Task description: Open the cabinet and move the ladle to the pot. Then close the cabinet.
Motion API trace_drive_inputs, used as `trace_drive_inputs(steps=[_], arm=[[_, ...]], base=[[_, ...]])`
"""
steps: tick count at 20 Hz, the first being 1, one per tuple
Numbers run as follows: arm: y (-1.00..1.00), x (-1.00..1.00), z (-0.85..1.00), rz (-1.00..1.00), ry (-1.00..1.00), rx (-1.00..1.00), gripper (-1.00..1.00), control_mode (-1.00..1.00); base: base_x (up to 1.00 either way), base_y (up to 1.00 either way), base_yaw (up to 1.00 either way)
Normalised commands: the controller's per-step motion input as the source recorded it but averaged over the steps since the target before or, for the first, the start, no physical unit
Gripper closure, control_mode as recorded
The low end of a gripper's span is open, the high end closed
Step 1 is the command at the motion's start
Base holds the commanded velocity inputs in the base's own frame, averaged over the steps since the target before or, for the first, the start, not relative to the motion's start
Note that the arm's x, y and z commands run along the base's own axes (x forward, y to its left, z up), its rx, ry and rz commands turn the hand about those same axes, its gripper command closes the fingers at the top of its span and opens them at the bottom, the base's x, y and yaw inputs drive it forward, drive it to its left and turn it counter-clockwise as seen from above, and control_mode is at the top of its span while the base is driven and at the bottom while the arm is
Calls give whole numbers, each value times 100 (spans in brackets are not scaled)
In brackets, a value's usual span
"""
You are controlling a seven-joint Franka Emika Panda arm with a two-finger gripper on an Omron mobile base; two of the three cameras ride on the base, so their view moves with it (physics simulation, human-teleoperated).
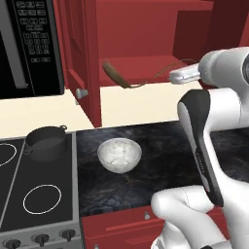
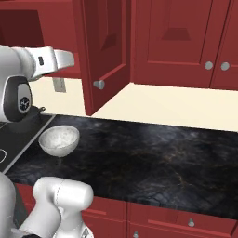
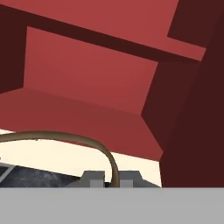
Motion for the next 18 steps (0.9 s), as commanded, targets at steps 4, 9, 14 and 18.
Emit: trace_drive_inputs(steps=[4, 9, 14, 18], arm=[[0, -100, 0, 0, 0, 0, 100, -100], [0, -97, 2, 0, 0, 0, 100, -100], [0, -9, 6, 0, 2, 0, 100, -100], [1, -6, 0, 0, 0, 0, 100, -100]], base=[[0, 0, 0], [0, 0, 0], [0, 0, 0], [0, 0, 0]])
